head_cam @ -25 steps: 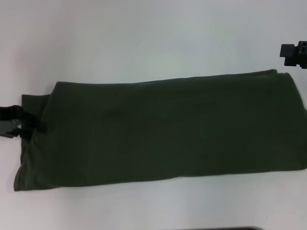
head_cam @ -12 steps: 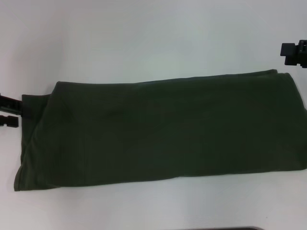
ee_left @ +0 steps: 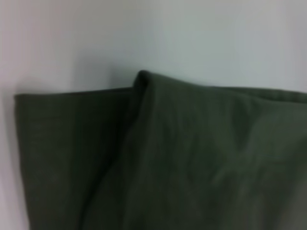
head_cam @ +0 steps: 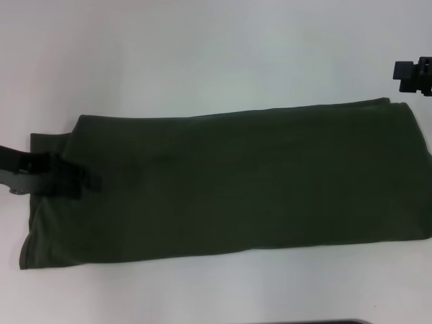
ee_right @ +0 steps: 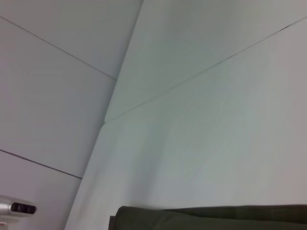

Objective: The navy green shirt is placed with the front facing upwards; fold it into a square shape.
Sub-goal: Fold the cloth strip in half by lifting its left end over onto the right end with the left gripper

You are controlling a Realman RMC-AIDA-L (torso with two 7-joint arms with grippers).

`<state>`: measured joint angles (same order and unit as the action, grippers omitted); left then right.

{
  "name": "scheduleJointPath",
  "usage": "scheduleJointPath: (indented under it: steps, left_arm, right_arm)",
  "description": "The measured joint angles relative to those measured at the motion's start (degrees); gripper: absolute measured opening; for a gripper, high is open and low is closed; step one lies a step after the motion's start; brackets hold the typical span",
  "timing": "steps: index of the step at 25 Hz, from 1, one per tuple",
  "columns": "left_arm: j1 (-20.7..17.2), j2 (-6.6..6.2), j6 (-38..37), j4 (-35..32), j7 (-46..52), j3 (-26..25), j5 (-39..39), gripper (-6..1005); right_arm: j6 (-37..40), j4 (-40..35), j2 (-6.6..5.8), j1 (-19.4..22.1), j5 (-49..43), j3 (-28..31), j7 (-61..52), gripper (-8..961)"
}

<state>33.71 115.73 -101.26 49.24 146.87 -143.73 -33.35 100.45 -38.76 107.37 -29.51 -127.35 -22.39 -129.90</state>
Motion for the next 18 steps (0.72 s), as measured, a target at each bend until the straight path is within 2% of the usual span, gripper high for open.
scheduleJointPath:
  steps: [3, 11, 18]
  left_arm:
    - [0.0, 0.18, 1.7, -0.2, 0.6, 1.6, 1.0, 521]
    - [0.0, -0.12, 3.9, -0.7, 1.5, 1.7, 5.3, 520]
    - [-0.5, -1.25, 4.8, -0.3, 2.4, 1.0, 5.4, 521]
  right_arm:
    - [0.0, 0.0, 0.02, 0.0, 0.0, 0.0, 0.0, 657]
    - [-0.1, 0.1, 0.02, 0.6, 0.0, 0.1, 0.0, 658]
    - [-0.1, 0.1, 0.01, 0.5, -0.2, 0.2, -0.1, 658]
